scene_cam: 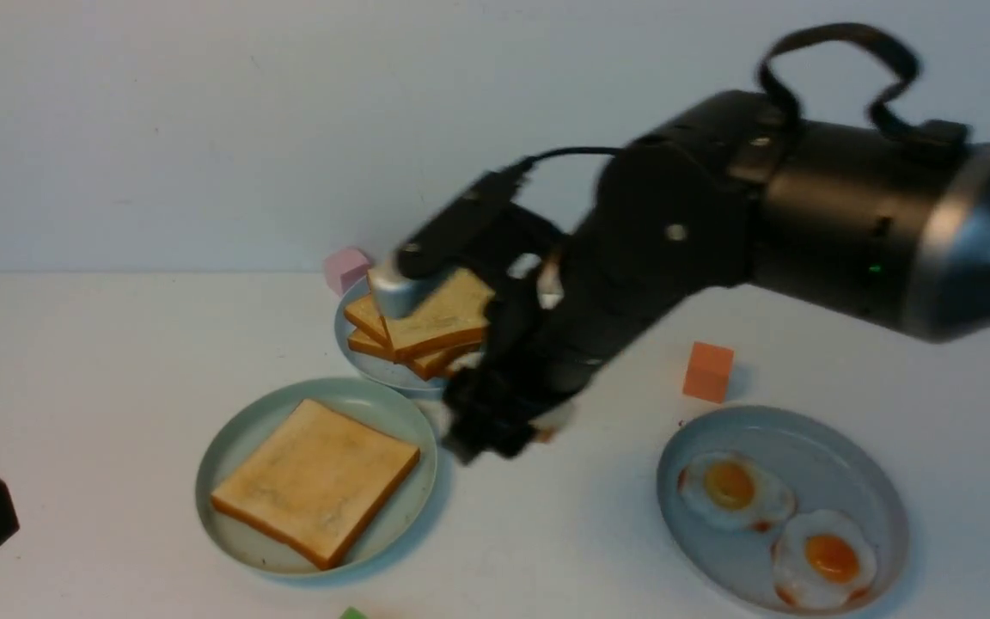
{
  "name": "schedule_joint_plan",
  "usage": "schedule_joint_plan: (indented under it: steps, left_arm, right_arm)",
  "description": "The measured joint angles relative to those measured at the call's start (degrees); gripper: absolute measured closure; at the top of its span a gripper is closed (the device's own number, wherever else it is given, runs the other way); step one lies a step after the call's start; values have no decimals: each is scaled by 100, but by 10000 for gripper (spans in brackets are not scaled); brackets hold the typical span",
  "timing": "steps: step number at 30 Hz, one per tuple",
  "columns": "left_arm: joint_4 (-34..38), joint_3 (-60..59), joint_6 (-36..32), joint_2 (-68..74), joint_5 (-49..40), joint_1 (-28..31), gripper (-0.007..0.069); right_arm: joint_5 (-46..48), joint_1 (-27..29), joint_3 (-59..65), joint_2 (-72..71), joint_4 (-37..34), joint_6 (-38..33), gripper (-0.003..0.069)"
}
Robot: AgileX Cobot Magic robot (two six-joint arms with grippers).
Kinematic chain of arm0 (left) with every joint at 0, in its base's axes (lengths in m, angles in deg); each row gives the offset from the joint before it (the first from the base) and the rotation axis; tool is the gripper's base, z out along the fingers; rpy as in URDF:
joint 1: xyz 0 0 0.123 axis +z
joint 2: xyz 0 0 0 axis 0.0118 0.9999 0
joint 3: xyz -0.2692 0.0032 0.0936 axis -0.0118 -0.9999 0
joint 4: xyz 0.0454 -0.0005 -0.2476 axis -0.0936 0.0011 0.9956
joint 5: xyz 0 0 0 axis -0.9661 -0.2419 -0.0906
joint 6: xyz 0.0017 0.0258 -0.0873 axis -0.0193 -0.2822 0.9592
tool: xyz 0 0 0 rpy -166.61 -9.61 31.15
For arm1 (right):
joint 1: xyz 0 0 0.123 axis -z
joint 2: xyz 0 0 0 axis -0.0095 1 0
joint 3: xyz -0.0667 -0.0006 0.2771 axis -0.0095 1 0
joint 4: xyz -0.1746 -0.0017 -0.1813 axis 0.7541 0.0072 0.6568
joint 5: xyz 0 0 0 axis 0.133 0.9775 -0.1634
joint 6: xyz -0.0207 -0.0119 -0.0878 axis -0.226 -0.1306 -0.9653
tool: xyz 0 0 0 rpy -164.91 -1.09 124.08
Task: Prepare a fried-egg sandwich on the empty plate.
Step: Use the right arm to place the fried egg on the slice of bread in the middle
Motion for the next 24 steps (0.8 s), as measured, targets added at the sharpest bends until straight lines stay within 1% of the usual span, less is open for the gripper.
schedule_joint_plan:
  steps: [3, 5, 8, 9, 10, 14, 23, 24]
  left_arm:
    - [-4, 57, 59, -71, -93, 0, 638]
    - [-4, 63, 69, -166, -220, 0, 638]
    - [-11, 77, 71, -279, -279, 0, 638]
    - [-11, 77, 71, -279, -279, 0, 638]
    - [-11, 81, 71, -305, -281, 0, 638]
    - [-11, 81, 71, -334, -287, 0, 638]
    - [-18, 81, 71, -334, -287, 0, 638]
    - [-18, 81, 71, -334, -287, 0, 638]
  right_arm:
    - [16, -311, -917, 866, 0, 7, 144]
    - [46, -405, -1508, 1478, 6, 16, 144]
    - [75, -437, -2263, 2259, 26, 18, 144]
    - [75, -437, -2312, 2307, 26, 18, 144]
    - [95, -437, -2741, 2737, 46, 50, 144]
    - [101, -437, -3184, 3188, 92, 165, 145]
    - [73, -437, -3284, 3316, 91, 189, 145]
    - [73, -437, -3284, 3316, 91, 189, 133]
